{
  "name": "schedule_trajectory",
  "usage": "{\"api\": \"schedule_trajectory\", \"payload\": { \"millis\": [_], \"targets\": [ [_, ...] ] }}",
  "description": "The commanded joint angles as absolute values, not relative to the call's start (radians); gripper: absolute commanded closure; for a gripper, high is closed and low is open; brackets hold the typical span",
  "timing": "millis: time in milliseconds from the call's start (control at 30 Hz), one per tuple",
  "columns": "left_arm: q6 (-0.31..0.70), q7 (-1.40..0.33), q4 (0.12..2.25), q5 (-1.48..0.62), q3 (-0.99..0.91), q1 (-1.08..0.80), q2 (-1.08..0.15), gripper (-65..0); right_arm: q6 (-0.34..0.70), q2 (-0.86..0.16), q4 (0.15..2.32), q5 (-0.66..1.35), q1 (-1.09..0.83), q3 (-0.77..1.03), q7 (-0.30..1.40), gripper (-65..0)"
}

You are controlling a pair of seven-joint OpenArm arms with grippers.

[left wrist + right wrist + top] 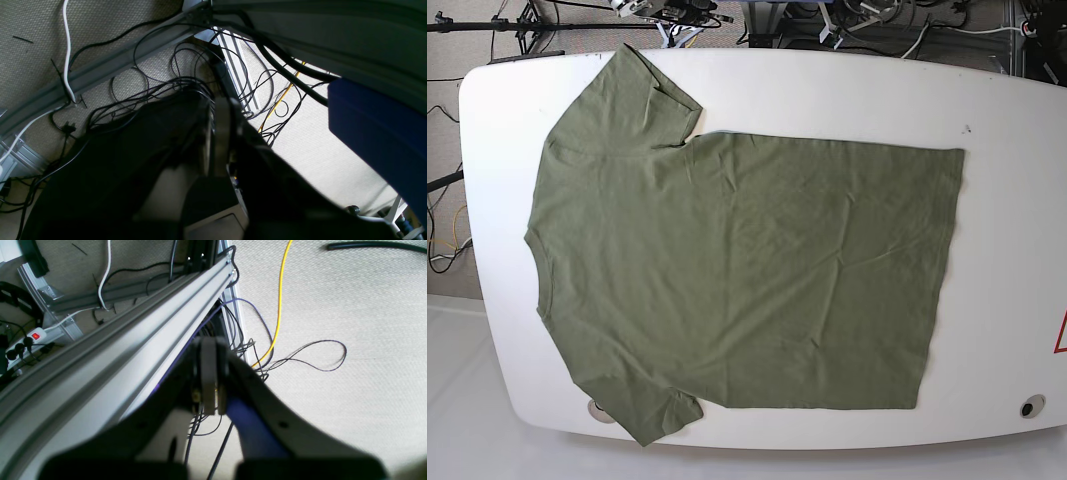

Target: Fold the T-shirt properly

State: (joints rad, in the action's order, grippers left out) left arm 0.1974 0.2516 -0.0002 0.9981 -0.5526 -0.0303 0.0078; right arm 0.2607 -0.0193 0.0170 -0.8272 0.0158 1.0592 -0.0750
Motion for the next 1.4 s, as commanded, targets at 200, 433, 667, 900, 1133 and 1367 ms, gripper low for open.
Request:
{"api": "schedule_trajectory", "payload": {
  "millis": [200,433,667,900,1133,1367],
  "targets": [
    [0.228,0.265,0.063,0.935,-0.552,-0.05,0.004,-0.9,0.282,-0.035,0.036,-0.825,-0.017,1.049,-0.1,0.0],
    [0.22,0.266,0.048,0.943,-0.549,-0.059,0.007,-0.8,0.279,-0.039,0.041,-0.823,-0.025,1.047,-0.131,0.0],
    [0.221,0.27,0.05,0.936,-0.551,-0.058,0.007,-0.9,0.277,-0.038,0.044,-0.822,-0.029,1.049,-0.182,0.0],
    [0.207,0.262,0.033,0.946,-0.557,-0.057,0.005,-0.9,0.277,-0.038,0.047,-0.818,-0.031,1.047,-0.146,0.0],
    [0.203,0.276,0.041,0.942,-0.557,-0.058,0.003,-1.2,0.28,-0.038,0.045,-0.818,-0.037,1.04,-0.152,0.0],
    [0.197,0.313,0.059,0.939,-0.559,-0.069,0.001,-4.8,0.282,-0.039,0.06,-0.781,-0.055,1.032,-0.171,-0.4]
  ]
}}
